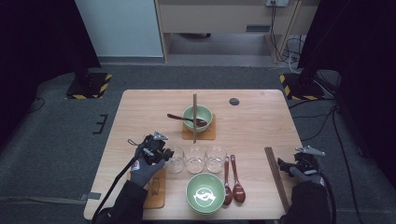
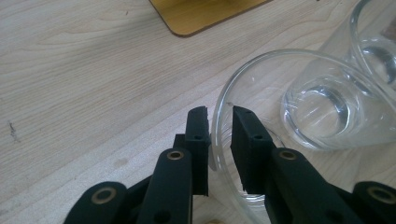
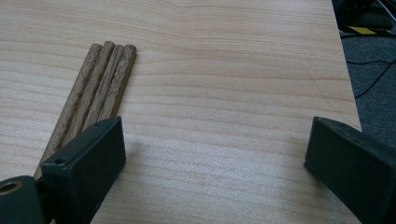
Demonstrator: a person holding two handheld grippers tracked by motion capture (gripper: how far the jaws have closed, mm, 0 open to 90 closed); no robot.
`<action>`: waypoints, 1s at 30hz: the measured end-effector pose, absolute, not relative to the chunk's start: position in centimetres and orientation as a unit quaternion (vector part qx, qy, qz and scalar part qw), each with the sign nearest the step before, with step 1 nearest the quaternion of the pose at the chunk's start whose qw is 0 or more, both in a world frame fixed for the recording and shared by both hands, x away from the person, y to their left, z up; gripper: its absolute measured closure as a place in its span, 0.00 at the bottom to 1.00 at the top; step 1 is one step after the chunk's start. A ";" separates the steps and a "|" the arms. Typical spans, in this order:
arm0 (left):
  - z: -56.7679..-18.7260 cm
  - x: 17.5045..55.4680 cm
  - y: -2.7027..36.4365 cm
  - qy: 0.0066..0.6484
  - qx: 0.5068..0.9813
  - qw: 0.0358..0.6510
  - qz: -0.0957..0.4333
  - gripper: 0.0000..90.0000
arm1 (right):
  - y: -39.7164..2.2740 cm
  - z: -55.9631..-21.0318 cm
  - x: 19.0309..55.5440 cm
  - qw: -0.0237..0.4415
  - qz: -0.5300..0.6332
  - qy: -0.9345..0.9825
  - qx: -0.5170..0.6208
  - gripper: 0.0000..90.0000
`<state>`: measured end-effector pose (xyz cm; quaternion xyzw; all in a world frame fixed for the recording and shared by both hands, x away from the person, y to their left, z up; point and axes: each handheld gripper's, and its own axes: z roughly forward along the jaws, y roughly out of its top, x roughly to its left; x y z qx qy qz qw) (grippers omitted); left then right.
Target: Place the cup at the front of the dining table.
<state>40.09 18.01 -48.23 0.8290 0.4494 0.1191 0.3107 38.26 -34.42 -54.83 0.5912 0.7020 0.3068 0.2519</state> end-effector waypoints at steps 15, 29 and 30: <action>-47.8 40.1 18.1 0.457 0.824 0.309 0.130 0.90 | -34.4 -54.8 38.3 0.250 0.307 0.703 0.591 0.05; -47.8 39.9 18.8 0.467 0.811 0.326 0.131 0.90 | -34.4 -54.8 38.3 0.251 0.307 0.703 0.591 0.05; -47.7 39.9 18.8 0.467 0.811 0.327 0.132 0.90 | -34.4 -54.8 38.3 0.251 0.307 0.703 0.591 0.05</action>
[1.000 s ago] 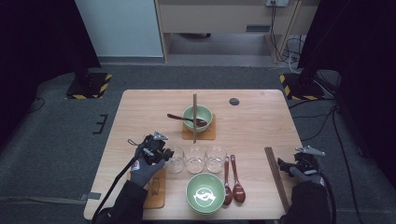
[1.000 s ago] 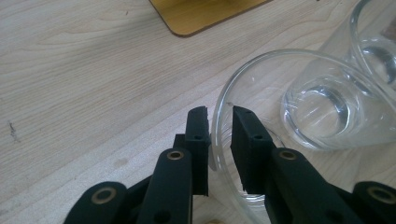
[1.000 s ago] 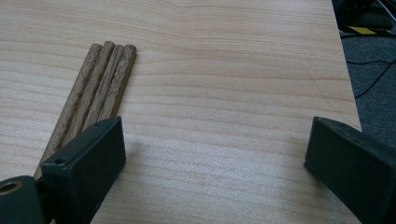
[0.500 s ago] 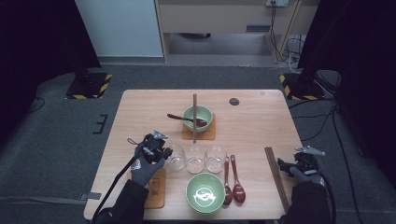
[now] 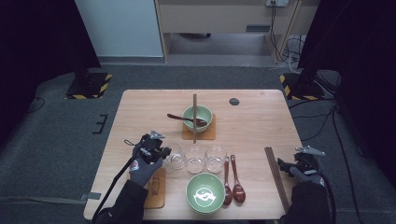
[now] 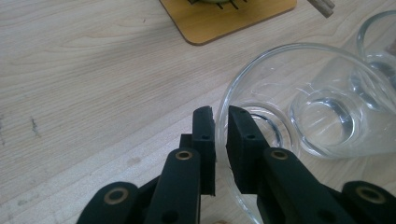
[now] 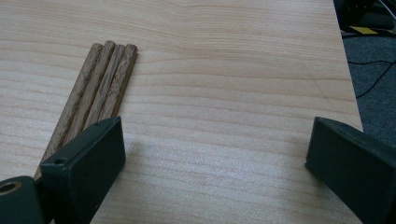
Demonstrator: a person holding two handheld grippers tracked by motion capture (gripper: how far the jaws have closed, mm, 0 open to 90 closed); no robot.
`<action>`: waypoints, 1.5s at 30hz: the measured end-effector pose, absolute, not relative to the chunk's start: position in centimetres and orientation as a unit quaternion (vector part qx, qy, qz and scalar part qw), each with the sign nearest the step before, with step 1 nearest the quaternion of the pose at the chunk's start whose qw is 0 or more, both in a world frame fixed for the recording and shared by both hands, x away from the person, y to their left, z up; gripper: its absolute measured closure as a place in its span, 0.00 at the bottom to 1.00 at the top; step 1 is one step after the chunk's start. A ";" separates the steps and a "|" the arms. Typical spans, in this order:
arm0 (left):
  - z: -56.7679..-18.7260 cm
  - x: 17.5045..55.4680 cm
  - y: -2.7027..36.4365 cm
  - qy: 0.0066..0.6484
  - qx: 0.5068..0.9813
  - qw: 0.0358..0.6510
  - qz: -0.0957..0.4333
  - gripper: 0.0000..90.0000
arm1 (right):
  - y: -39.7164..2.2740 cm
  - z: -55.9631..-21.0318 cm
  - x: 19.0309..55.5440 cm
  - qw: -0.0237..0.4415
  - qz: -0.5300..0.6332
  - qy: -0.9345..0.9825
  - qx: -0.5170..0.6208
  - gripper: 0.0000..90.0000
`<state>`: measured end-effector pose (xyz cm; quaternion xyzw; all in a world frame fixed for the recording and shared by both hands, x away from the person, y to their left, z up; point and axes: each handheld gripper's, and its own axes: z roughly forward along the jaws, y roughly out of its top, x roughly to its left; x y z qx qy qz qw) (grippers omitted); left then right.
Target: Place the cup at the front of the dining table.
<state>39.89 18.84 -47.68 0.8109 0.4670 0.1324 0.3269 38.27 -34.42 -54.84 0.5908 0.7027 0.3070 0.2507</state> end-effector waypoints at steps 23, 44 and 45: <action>-44.1 39.4 22.5 0.497 0.753 0.393 0.177 0.91 | -34.4 -54.8 38.3 0.251 0.307 0.703 0.591 0.05; -42.6 42.9 23.8 0.530 0.724 0.390 0.207 0.91 | -34.4 -54.8 38.3 0.250 0.307 0.703 0.590 0.05; -42.6 43.1 23.8 0.531 0.724 0.389 0.207 0.91 | -34.4 -54.8 38.3 0.250 0.307 0.703 0.590 0.05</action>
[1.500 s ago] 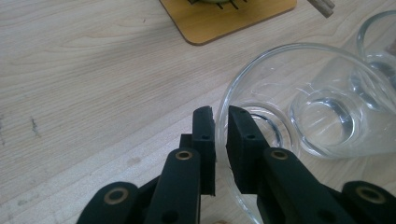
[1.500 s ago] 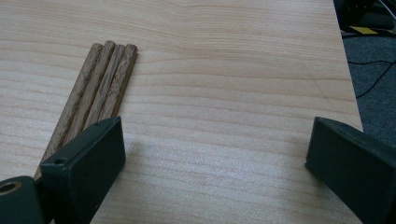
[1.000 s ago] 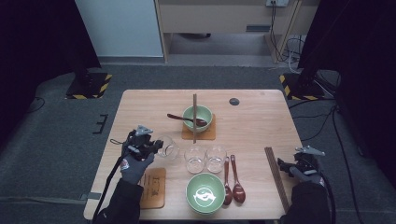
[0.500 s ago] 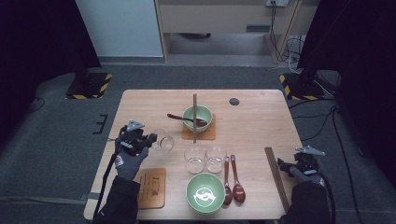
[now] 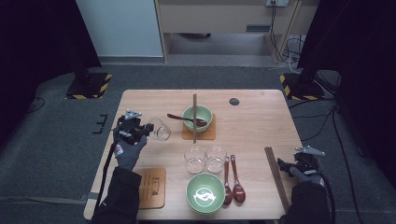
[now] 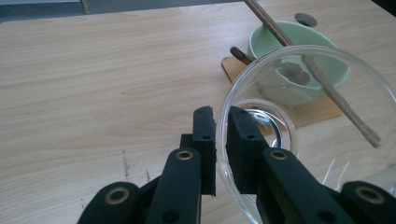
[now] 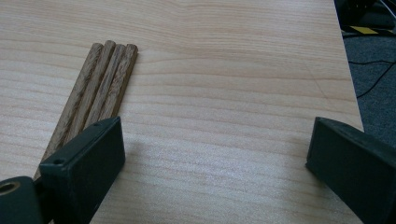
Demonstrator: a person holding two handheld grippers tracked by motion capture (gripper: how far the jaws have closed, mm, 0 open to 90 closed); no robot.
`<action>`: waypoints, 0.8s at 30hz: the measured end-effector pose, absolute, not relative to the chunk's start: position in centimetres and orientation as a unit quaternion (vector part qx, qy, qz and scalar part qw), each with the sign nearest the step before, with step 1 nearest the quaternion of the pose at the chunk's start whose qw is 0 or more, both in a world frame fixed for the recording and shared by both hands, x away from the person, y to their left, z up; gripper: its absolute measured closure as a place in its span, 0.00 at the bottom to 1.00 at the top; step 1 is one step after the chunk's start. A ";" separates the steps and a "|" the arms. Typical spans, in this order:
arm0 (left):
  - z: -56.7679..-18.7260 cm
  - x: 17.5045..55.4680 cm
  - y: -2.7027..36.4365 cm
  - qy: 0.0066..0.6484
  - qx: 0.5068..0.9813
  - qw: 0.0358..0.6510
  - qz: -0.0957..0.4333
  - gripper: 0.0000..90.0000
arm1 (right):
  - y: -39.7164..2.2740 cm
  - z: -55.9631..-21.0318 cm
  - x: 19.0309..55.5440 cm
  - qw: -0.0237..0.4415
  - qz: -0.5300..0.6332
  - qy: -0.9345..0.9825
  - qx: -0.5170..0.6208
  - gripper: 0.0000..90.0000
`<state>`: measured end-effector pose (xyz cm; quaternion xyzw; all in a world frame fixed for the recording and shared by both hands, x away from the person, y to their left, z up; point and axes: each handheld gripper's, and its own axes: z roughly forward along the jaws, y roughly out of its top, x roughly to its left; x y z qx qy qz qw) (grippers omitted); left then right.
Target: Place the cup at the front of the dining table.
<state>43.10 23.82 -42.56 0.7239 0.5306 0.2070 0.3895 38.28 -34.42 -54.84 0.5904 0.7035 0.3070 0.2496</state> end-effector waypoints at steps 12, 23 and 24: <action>-43.3 45.3 23.4 0.542 0.721 0.379 0.205 0.91 | -34.4 -54.8 38.3 0.249 0.307 0.704 0.590 0.05; -44.9 46.8 21.8 0.542 0.735 0.353 0.206 0.91 | -34.4 -54.8 38.3 0.249 0.307 0.704 0.590 0.05; -45.1 47.0 21.7 0.542 0.736 0.350 0.205 0.91 | -34.4 -54.8 38.3 0.249 0.307 0.704 0.590 0.05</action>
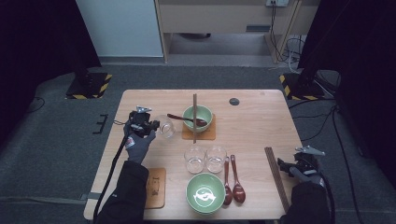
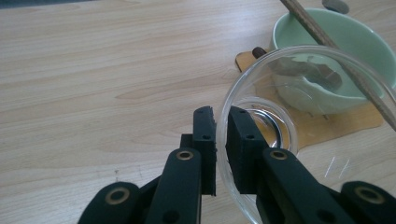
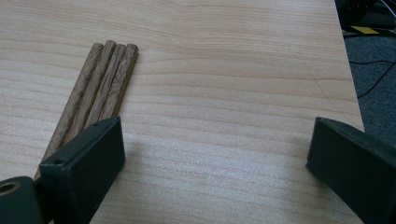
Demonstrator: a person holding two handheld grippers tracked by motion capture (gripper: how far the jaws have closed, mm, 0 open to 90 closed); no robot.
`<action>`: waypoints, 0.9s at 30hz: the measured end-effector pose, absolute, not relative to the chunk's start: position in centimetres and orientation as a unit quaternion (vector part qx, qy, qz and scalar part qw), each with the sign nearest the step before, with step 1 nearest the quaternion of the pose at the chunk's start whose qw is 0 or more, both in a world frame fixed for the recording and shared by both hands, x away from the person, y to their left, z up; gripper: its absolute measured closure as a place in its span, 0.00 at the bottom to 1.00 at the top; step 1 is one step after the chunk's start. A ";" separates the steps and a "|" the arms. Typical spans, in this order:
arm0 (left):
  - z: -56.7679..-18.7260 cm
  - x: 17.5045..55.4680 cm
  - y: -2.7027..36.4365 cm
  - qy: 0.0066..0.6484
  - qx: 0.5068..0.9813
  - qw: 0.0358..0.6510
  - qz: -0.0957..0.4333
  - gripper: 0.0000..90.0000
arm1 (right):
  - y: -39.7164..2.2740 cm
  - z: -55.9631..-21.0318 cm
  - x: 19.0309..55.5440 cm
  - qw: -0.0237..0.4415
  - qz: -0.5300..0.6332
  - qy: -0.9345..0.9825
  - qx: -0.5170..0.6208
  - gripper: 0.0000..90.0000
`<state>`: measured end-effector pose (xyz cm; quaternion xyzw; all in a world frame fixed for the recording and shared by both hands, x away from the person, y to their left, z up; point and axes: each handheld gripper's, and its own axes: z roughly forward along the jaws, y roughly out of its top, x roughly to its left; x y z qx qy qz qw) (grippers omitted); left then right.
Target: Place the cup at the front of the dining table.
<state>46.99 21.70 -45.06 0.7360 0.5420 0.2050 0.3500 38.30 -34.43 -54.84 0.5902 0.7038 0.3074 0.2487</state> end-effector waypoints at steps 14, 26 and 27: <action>-47.1 48.3 20.7 0.547 0.747 0.322 0.197 0.91 | -34.4 -54.8 38.3 0.249 0.307 0.704 0.590 0.05; -47.6 48.8 20.4 0.546 0.754 0.310 0.196 0.91 | -34.4 -54.8 38.3 0.249 0.307 0.704 0.590 0.05; -47.7 48.8 20.3 0.545 0.754 0.310 0.197 0.91 | -34.4 -54.8 38.3 0.249 0.307 0.704 0.590 0.05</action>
